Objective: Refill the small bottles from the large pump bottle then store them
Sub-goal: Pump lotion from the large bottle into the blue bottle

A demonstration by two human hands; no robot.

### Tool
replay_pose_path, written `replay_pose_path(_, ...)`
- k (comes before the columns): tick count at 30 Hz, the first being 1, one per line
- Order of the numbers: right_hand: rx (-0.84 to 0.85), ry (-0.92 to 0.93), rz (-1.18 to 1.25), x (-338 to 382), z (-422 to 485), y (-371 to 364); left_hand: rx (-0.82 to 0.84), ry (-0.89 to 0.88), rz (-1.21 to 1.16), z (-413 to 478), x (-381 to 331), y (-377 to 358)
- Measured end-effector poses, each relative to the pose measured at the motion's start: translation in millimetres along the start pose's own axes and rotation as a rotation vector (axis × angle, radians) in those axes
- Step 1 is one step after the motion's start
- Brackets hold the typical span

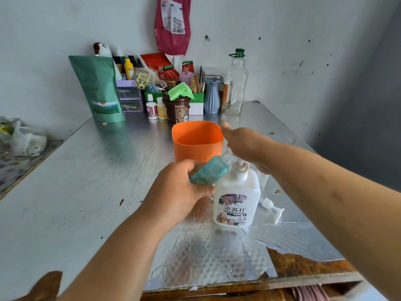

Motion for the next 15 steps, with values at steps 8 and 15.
replay_pose_path(8,-0.066,-0.029,-0.050,-6.0,4.8,-8.2,0.012,0.020,-0.001,1.7,5.8,-3.4)
replay_pose_path(15,-0.024,-0.005,0.117,-3.1,2.7,-0.5,0.000,0.010,-0.006,-0.6,1.4,-2.3)
Point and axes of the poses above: each hand's wrist, its own z-axis towards the middle knuckle, its own y-axis out of the back of the hand, x = y × z, the point moved 1 cm from there along z, towards the middle knuckle, and after that the axes turned 10 degrees about x, right-handed, at the moved point
